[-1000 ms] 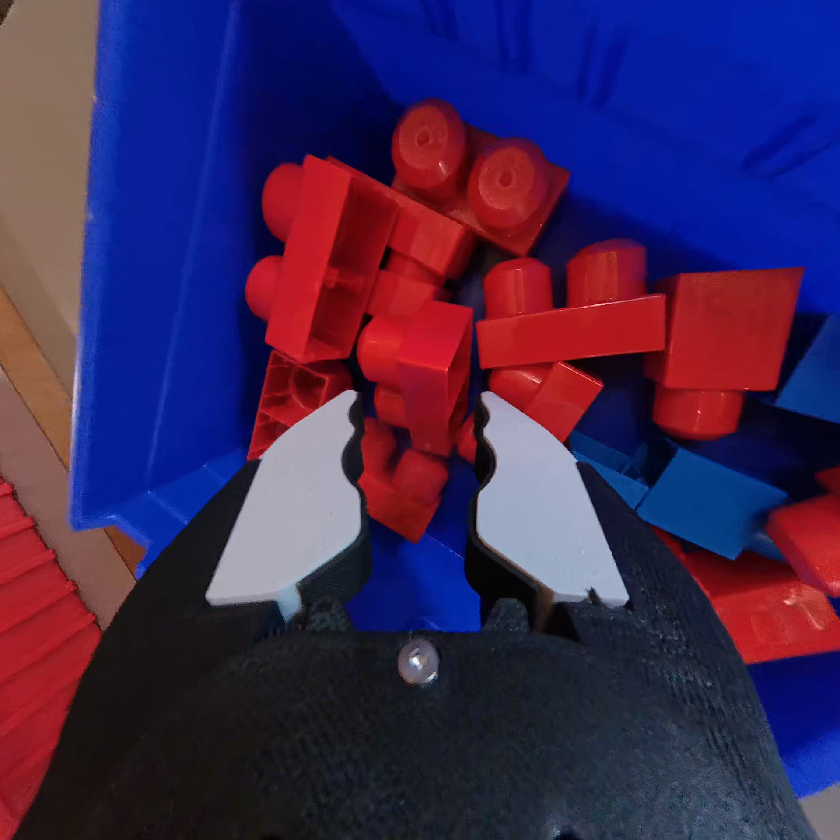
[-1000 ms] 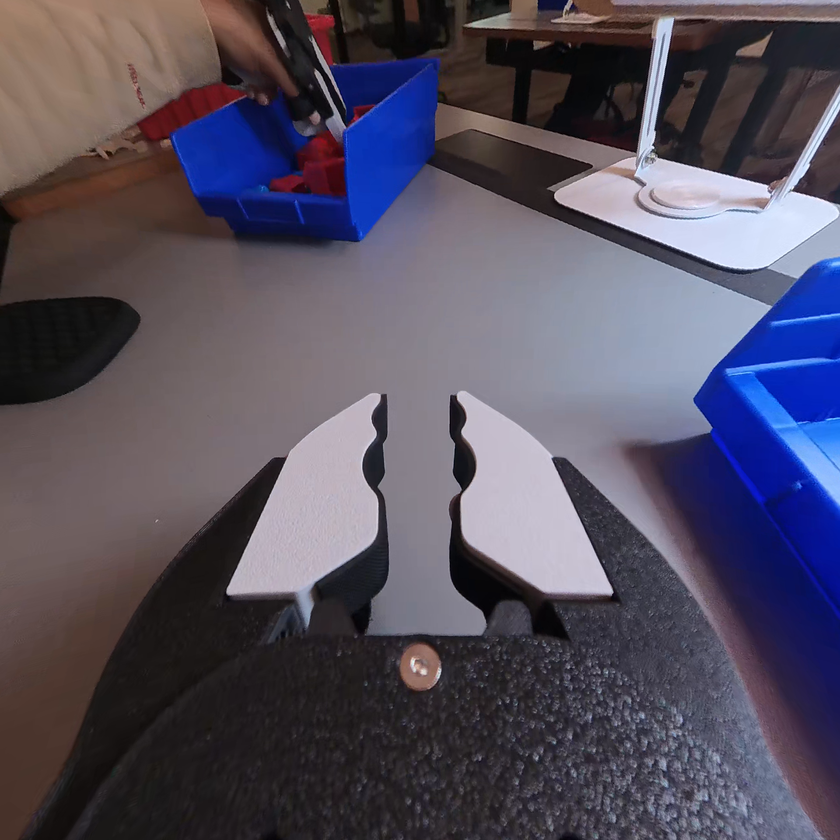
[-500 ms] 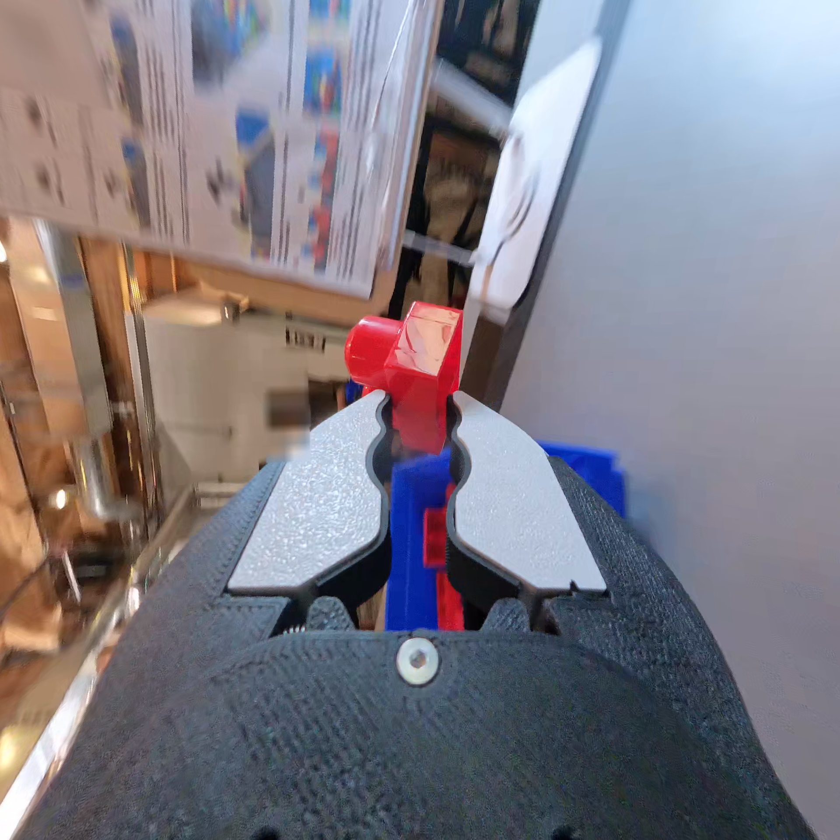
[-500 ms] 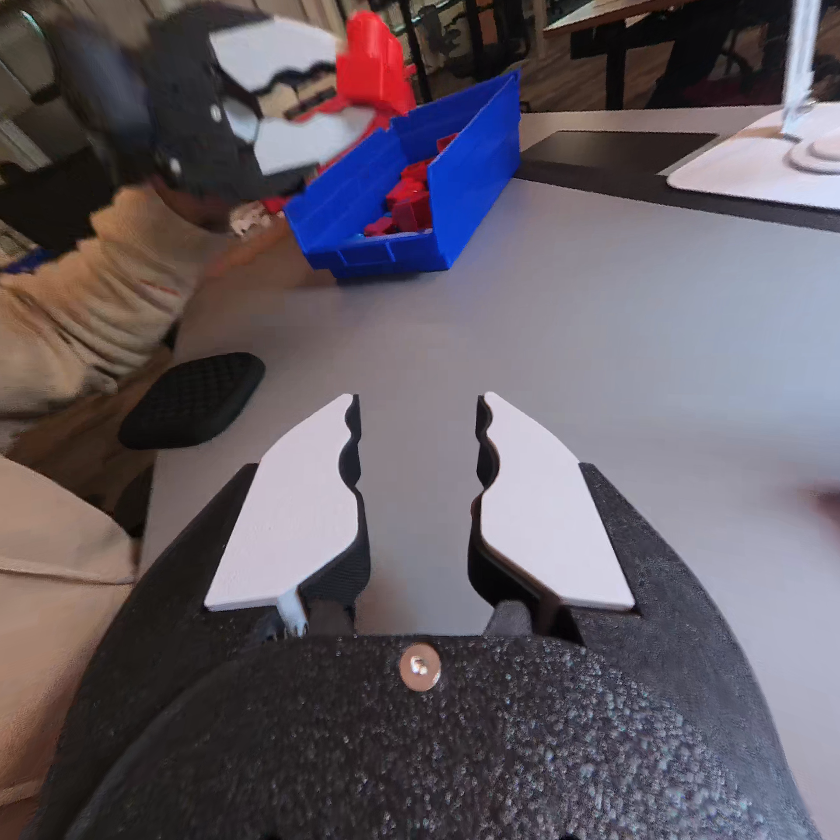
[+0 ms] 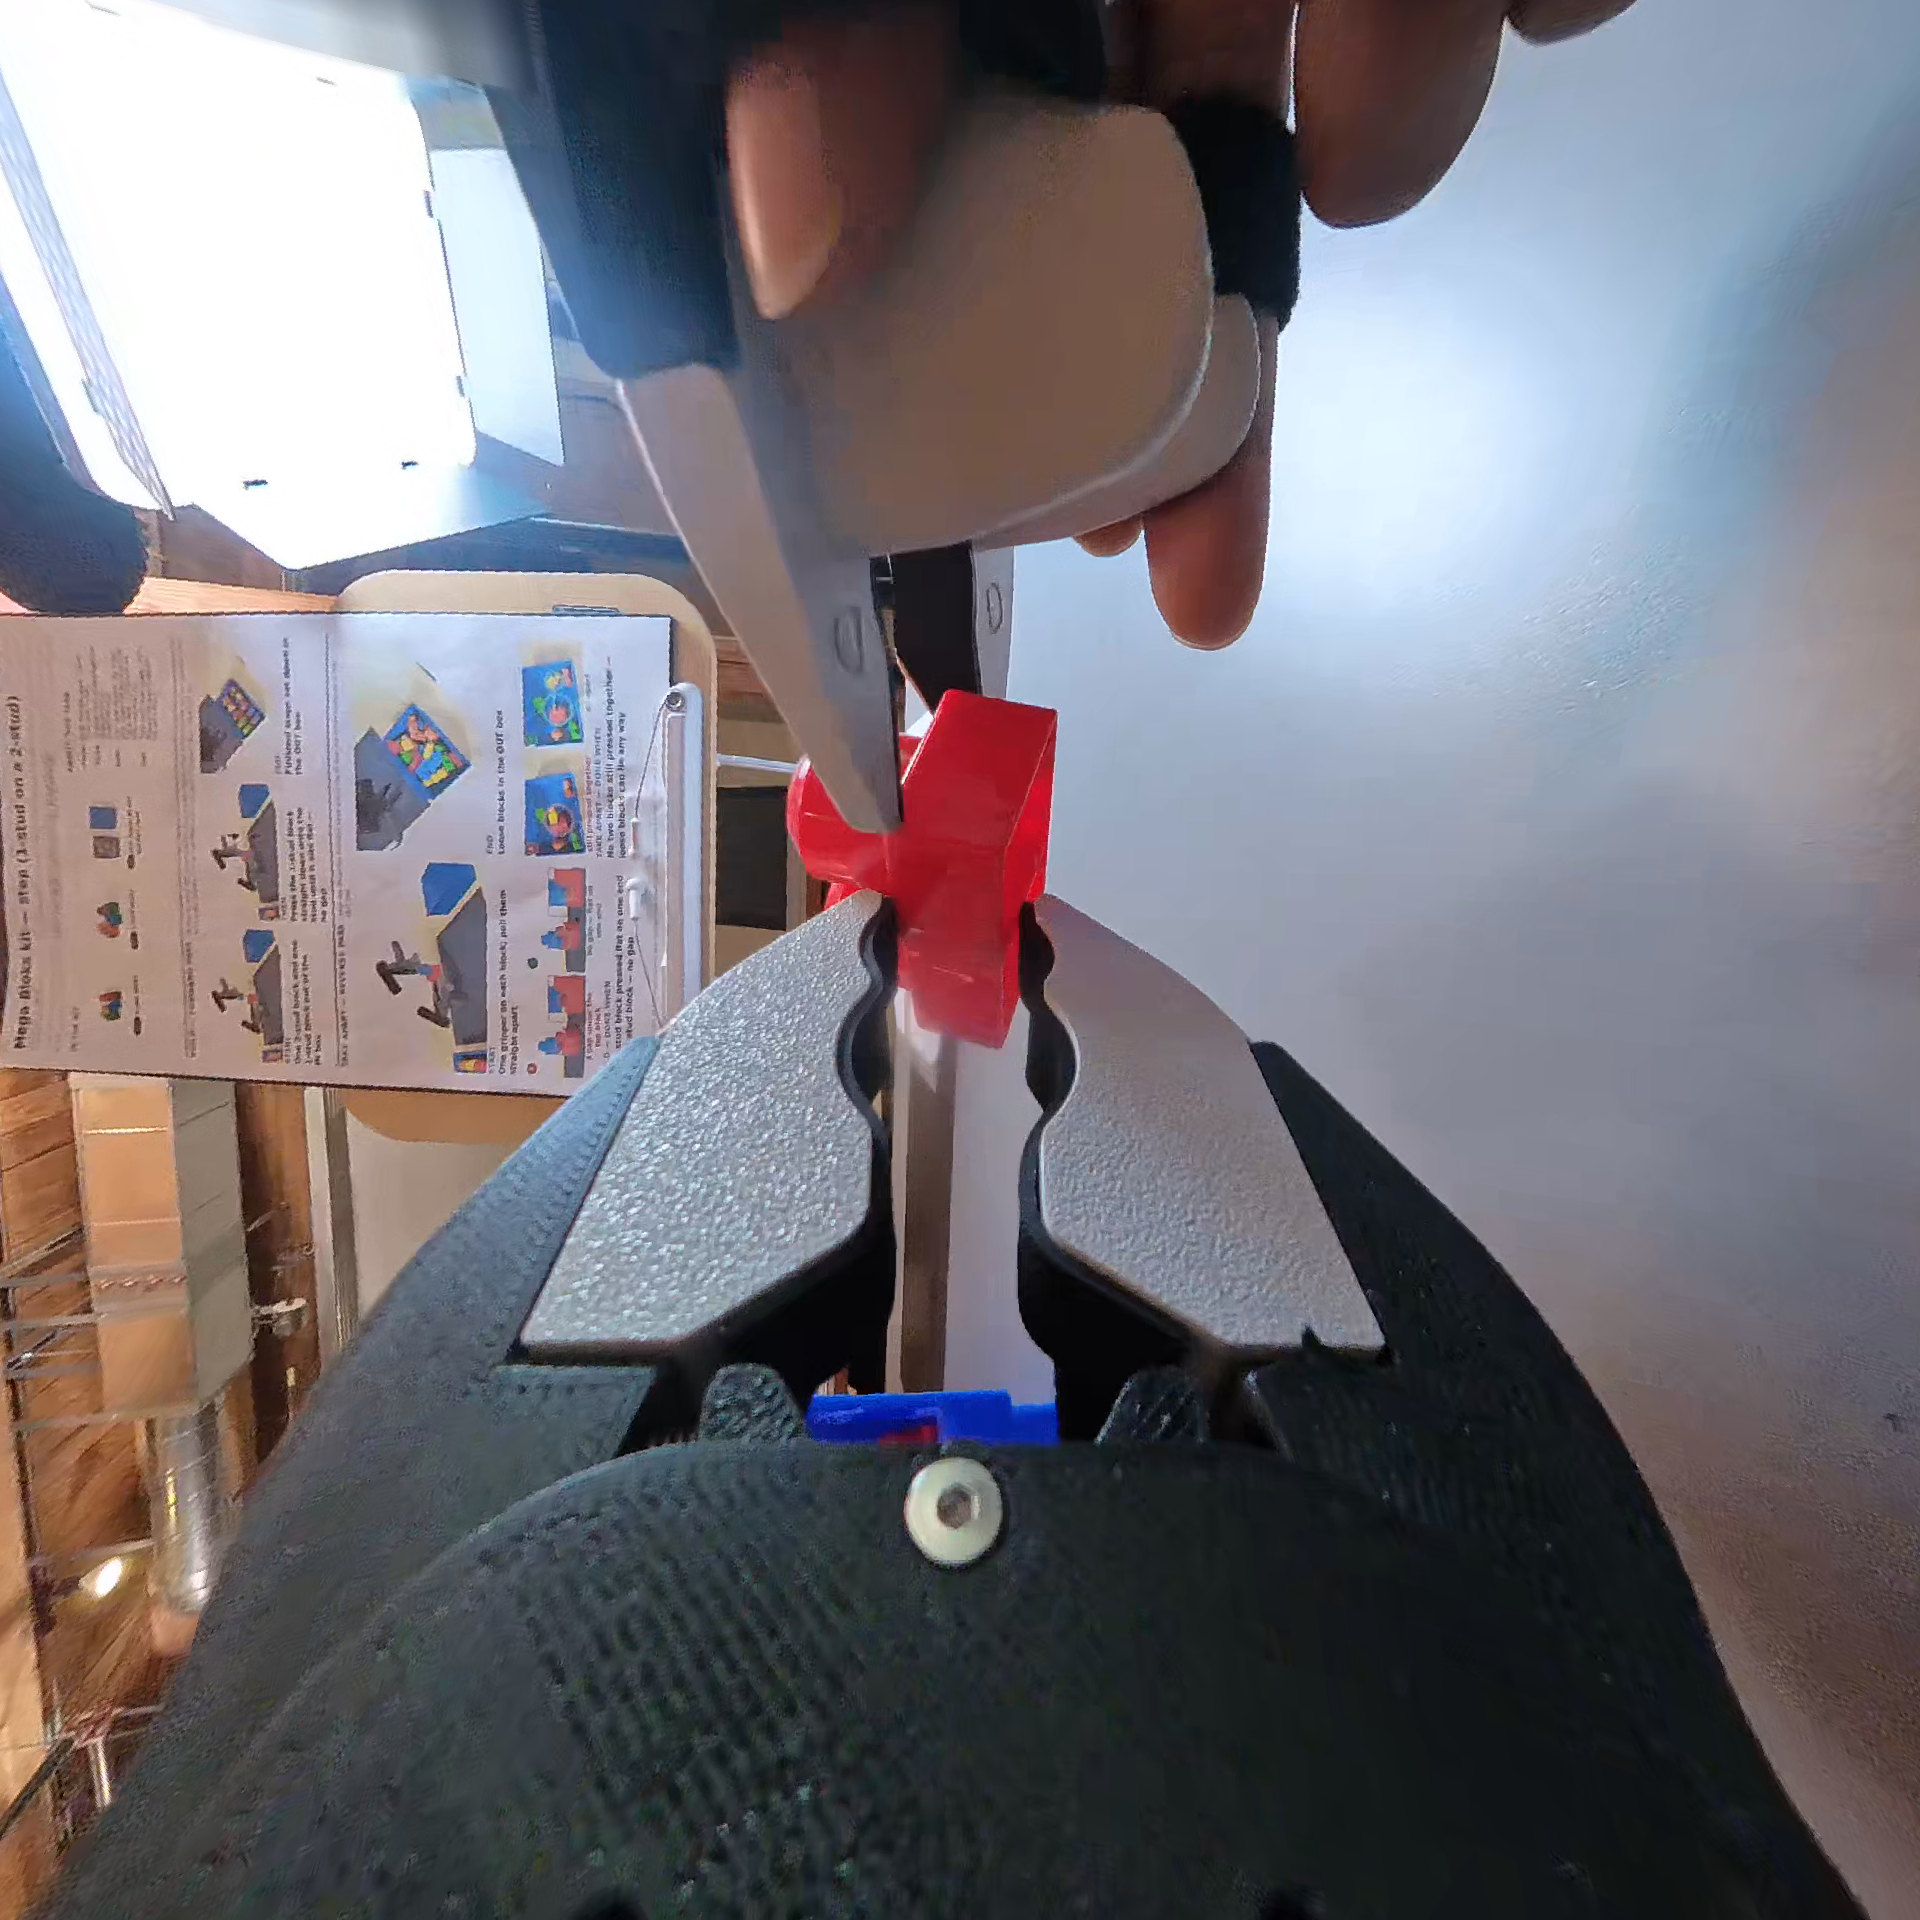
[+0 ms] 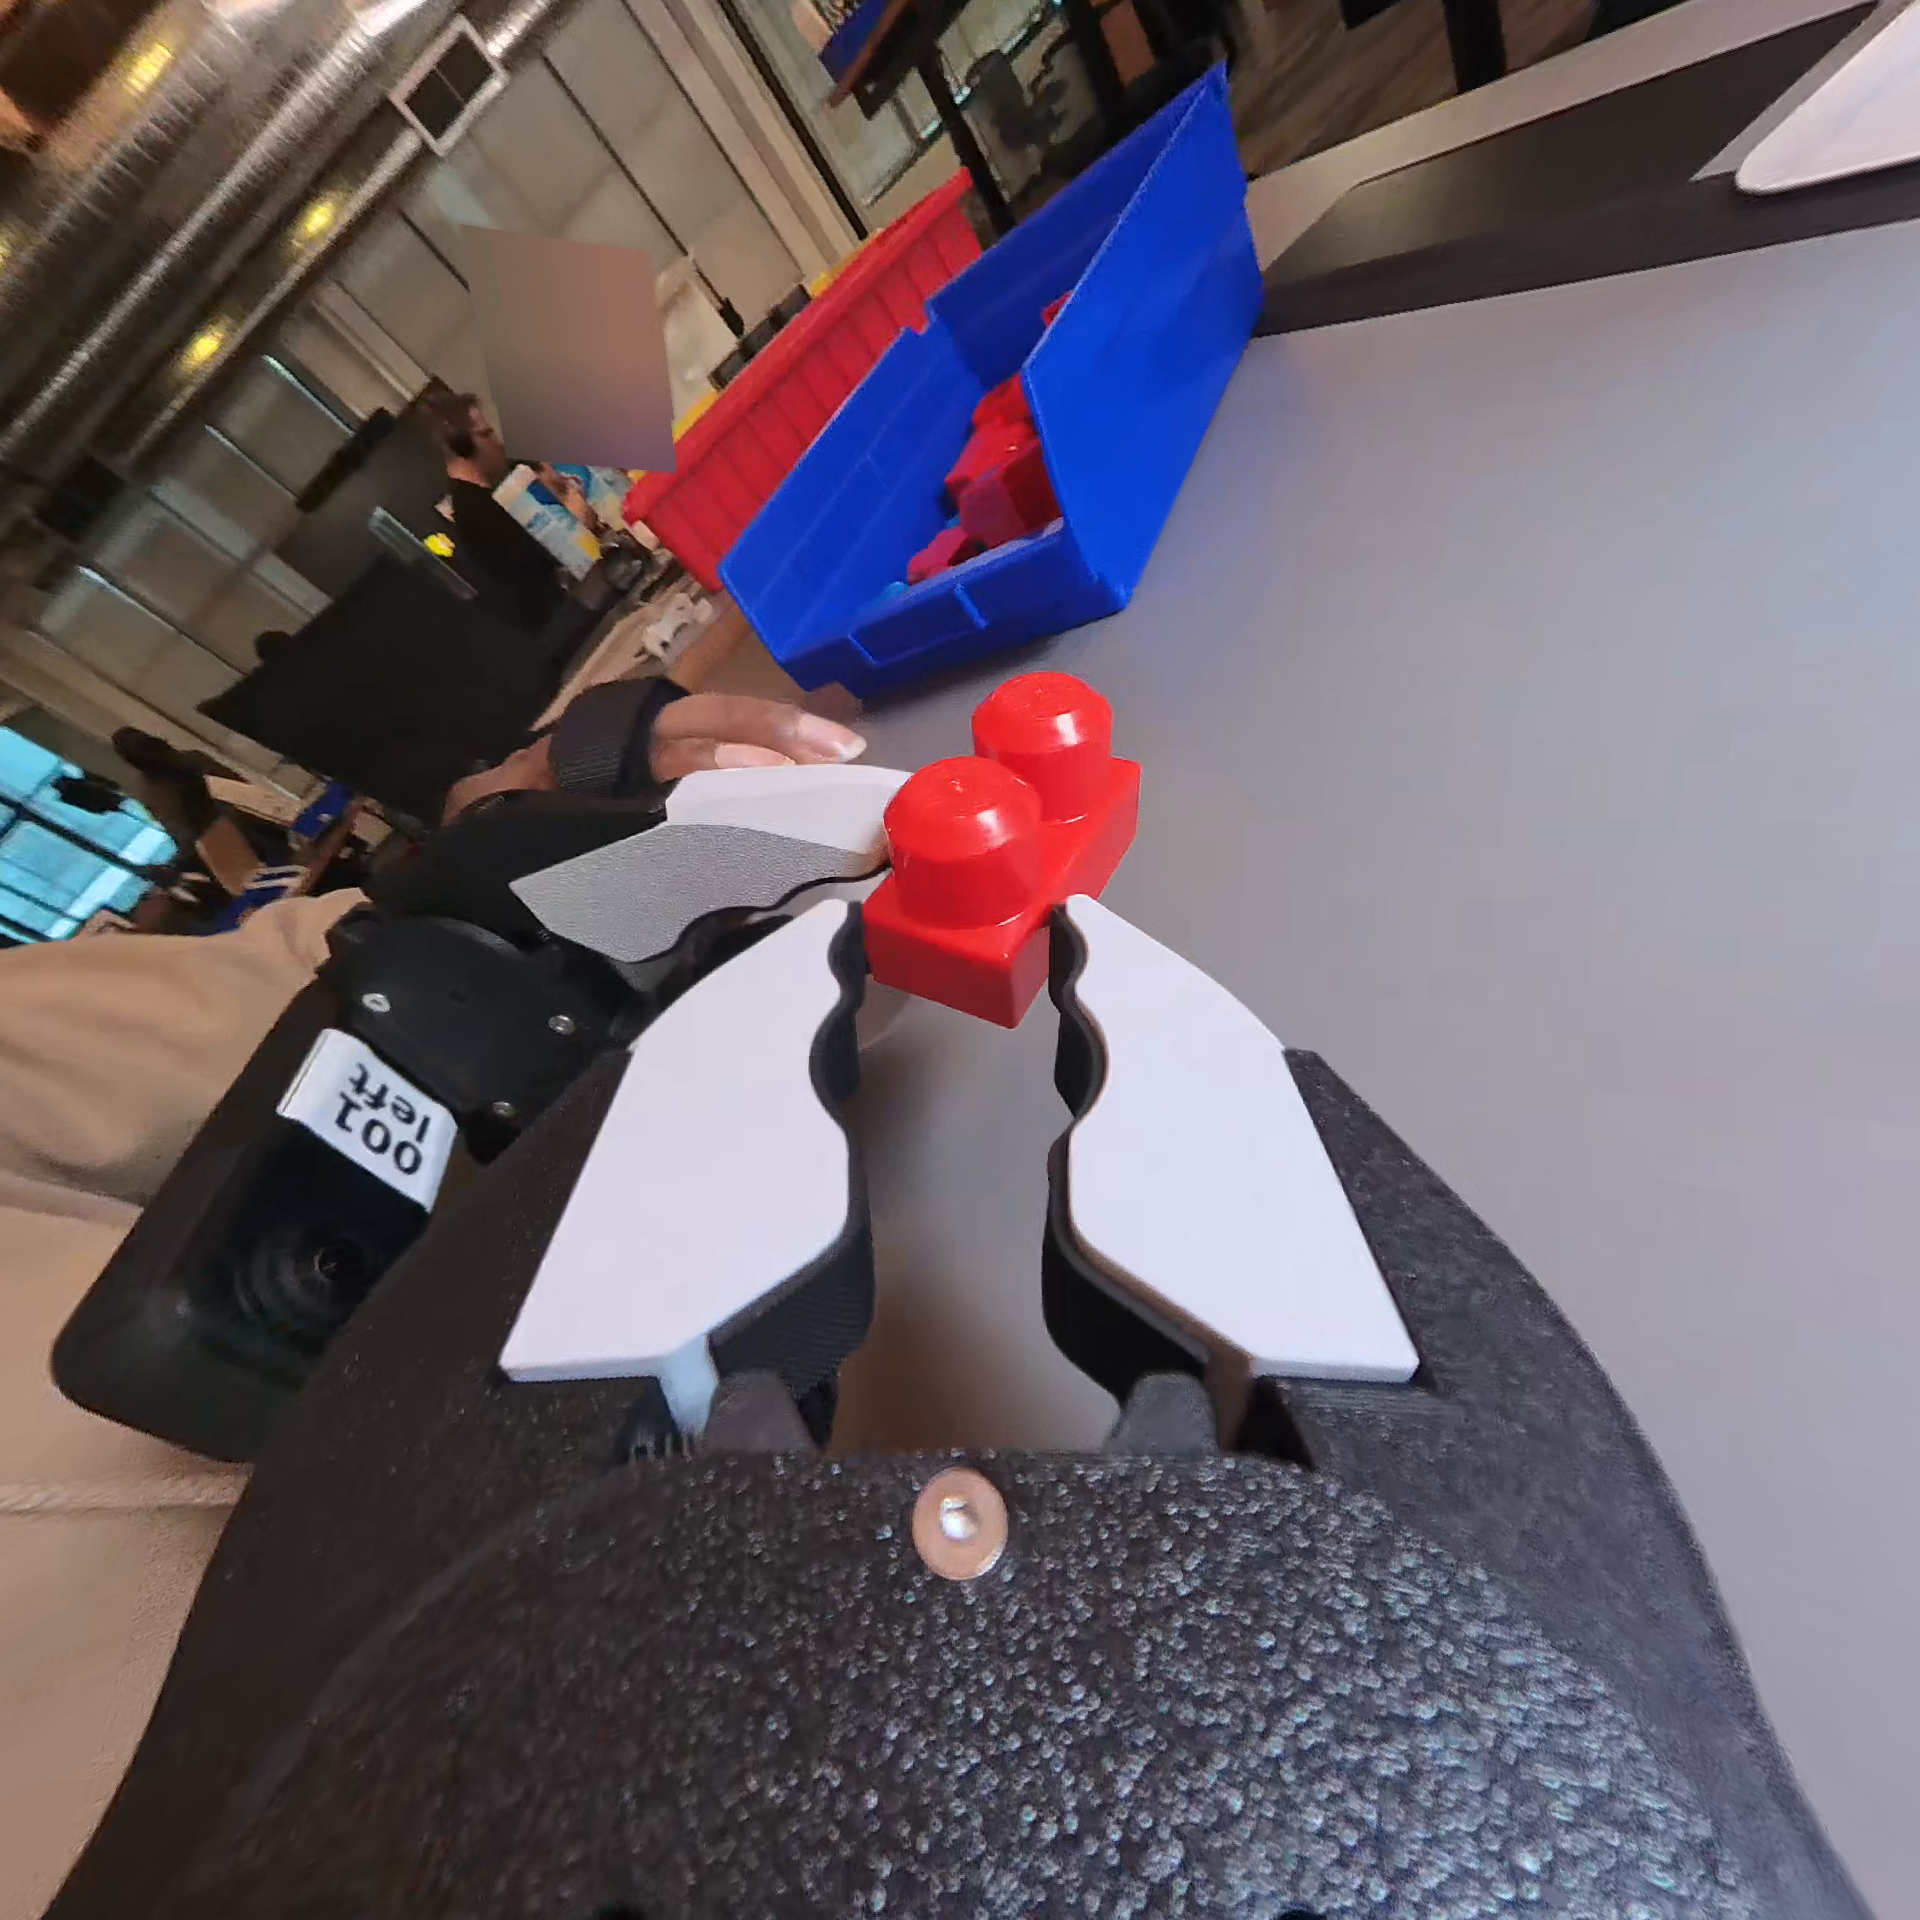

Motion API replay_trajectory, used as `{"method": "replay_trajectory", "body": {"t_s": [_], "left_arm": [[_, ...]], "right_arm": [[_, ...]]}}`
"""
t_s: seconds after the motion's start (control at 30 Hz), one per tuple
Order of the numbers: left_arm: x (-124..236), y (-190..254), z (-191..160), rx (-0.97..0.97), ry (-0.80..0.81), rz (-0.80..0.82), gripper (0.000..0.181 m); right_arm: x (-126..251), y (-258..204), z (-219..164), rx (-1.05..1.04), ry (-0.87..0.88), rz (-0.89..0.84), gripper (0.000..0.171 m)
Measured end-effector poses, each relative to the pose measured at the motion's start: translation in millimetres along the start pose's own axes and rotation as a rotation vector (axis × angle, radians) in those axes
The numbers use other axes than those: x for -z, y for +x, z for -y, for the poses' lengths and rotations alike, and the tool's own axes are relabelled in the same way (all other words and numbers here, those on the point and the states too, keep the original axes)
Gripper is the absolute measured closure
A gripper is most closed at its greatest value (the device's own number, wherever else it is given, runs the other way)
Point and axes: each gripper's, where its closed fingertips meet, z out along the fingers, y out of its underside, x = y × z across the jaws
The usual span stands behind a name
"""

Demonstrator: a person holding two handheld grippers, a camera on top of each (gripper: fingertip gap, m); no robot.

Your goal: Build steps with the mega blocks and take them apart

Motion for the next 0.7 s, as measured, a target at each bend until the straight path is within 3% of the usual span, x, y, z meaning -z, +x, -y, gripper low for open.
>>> {"method": "replay_trajectory", "body": {"t_s": [0.1, 0.23, 0.47, 0.57, 0.7], "left_arm": [[2, -1, 3, -0.002, 0.017, 0.021, 0.160], [2, -2, 7, 0.007, 0.031, 0.019, 0.160], [4, -2, 7, 0.040, 0.074, 0.002, 0.160], [10, -5, 6, 0.187, 0.156, -0.095, 0.151], [33, -18, 11, 0.730, 0.391, -0.414, 0.132]], "right_arm": [[1, -2, -3, -0.055, -0.022, 0.043, 0.134], [-1, -2, -11, -0.018, -0.083, 0.043, 0.118], [1, -4, -6, 0.086, -0.047, 0.026, 0.132], [7, -4, -6, 0.166, -0.071, 0.045, 0.133], [26, -19, 2, 0.315, -0.053, 0.162, 0.134]]}}
